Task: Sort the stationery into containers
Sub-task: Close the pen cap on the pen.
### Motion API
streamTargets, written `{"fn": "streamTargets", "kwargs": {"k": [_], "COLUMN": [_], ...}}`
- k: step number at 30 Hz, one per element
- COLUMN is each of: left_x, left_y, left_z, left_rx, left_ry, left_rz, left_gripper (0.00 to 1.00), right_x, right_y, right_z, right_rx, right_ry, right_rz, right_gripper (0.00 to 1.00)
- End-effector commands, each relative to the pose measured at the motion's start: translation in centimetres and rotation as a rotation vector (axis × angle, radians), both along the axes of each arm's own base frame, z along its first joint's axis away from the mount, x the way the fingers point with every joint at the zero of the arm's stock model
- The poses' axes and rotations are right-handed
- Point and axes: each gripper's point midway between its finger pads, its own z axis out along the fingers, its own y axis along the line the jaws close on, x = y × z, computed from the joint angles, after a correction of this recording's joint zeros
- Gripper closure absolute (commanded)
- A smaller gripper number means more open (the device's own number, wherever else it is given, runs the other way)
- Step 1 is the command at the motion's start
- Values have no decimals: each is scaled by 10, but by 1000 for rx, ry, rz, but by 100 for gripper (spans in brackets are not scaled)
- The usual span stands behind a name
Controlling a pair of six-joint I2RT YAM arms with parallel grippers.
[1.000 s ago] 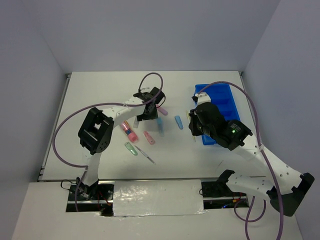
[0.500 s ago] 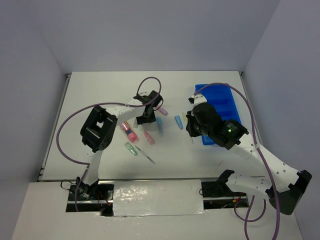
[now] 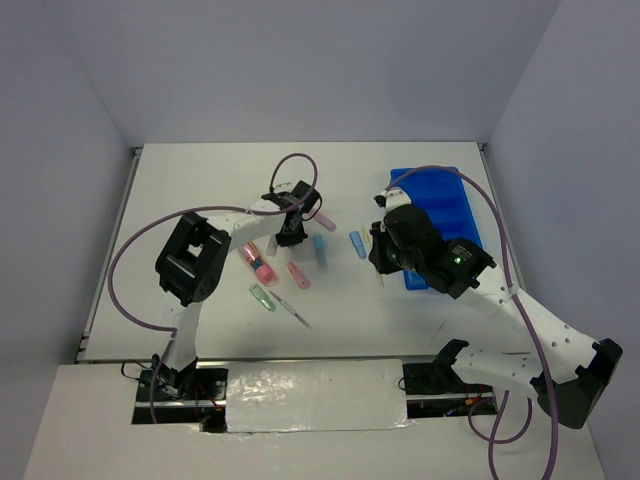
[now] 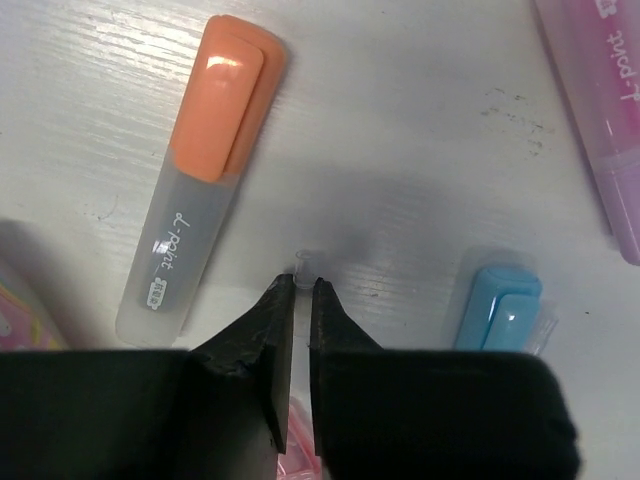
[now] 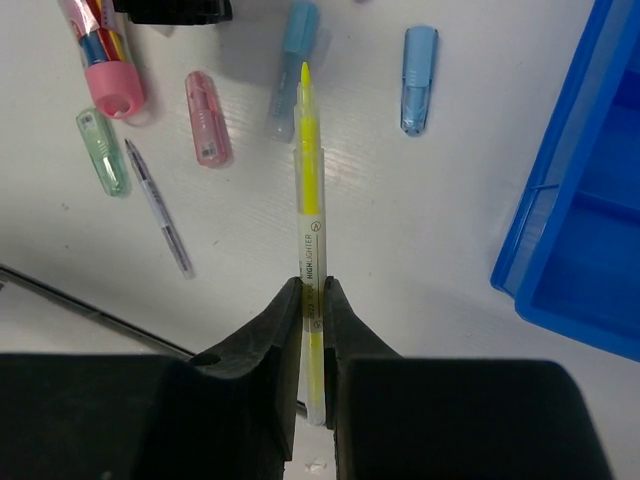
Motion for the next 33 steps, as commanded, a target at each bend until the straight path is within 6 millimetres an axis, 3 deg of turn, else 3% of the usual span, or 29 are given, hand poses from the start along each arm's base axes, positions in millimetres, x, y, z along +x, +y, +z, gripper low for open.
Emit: {"fn": "streamTargets", "kwargs": {"k": [1, 4, 8, 10, 11, 15, 16, 17, 18, 19, 20, 24, 25, 26, 27, 29, 30, 31, 33], "left_x": [-19, -22, -23, -20, -19, -12, -12, -10, -11, -13, -11, -34, -41, -49, -60, -85, -88, -100, -116], "left_y": [-2, -3, -15, -23, -26, -40, -45, -51, -52, -54, -57, -60, -61, -59, -61, -62, -60, -63, -61], "left_z": [-16, -17, -6, 16, 24, 92, 107, 120, 147, 159, 175, 233, 242, 235, 272, 296, 302, 306, 312], "left_rx": [-28, -31, -80, -115, -132, -261, -289, -326, -366, -390, -425, -569, -602, -624, -714, -822, -845, -889, -938], "left_ry": [69, 78, 39, -21, -42, -216, -255, -301, -363, -395, -443, -583, -612, -618, -720, -818, -852, -861, -890], "left_rz": [-16, -34, -103, -124, -130, -174, -192, -209, -222, -236, -246, -329, -350, -366, -407, -494, -495, -542, -582], "left_gripper": [85, 100, 100, 100, 100, 100, 100, 100, 100, 100, 100, 100, 100, 100, 100, 100, 100, 100, 100], "right_x": [6, 5, 4, 8, 4, 10, 5, 3, 3, -1, -7, -31, -39, -45, -47, -64, -58, -70, -74], "right_y": [9, 13, 18, 25, 27, 40, 44, 44, 50, 52, 54, 73, 76, 78, 81, 90, 87, 96, 101], "right_z": [18, 17, 7, 7, -2, -2, 3, -6, 0, 7, -3, 13, 24, 13, 20, 15, 18, 15, 19], "right_rx": [56, 72, 88, 135, 149, 286, 330, 339, 385, 436, 450, 605, 670, 685, 730, 782, 787, 789, 785], "right_ry": [-55, -54, -42, -55, -46, -106, -112, -101, -127, -142, -128, -201, -218, -205, -233, -217, -242, -226, -235], "right_rz": [24, 42, 65, 82, 95, 95, 105, 105, 115, 122, 138, 214, 229, 240, 241, 219, 182, 213, 207], "right_gripper": [100, 100, 100, 100, 100, 100, 100, 100, 100, 100, 100, 100, 100, 100, 100, 100, 100, 100, 100]}}
